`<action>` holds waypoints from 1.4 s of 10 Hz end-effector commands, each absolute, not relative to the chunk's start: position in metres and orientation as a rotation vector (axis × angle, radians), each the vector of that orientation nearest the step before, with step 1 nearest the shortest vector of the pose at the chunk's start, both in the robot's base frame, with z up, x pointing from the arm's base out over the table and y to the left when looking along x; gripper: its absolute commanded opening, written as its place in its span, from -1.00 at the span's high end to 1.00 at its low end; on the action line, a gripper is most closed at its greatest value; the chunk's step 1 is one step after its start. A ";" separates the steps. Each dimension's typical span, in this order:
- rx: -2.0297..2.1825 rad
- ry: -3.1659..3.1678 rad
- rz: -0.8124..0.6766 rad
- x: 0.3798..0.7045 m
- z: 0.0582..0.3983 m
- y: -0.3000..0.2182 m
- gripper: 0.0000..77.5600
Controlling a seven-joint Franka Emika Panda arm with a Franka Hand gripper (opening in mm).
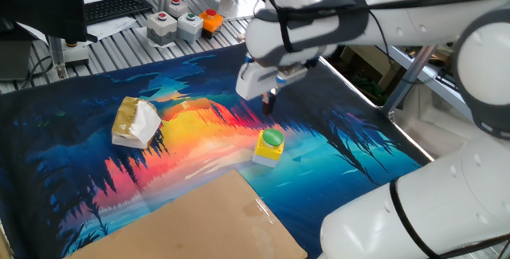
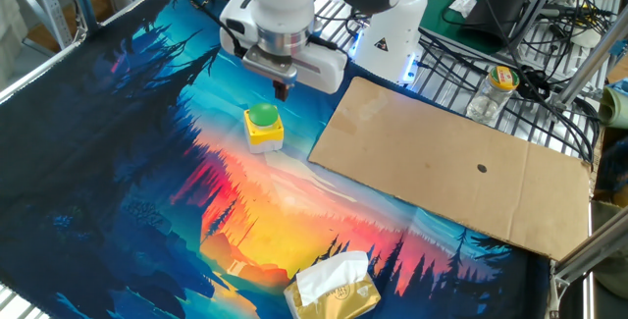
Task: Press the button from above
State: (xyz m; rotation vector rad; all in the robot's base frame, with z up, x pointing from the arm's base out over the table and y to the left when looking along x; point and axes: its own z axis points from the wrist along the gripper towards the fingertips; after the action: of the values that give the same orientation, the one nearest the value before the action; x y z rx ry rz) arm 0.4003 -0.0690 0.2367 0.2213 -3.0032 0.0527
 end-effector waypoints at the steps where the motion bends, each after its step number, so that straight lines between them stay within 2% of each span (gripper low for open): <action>1: 0.265 -3.020 0.083 0.391 0.230 -0.083 1.00; 9: 0.317 -3.066 0.083 0.382 0.199 -0.094 1.00; 14: 0.237 -3.066 0.023 0.381 0.197 -0.094 1.00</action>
State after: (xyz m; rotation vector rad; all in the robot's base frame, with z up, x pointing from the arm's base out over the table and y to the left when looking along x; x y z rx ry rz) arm 0.3805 -0.0939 0.1964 0.2537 -3.0638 0.0237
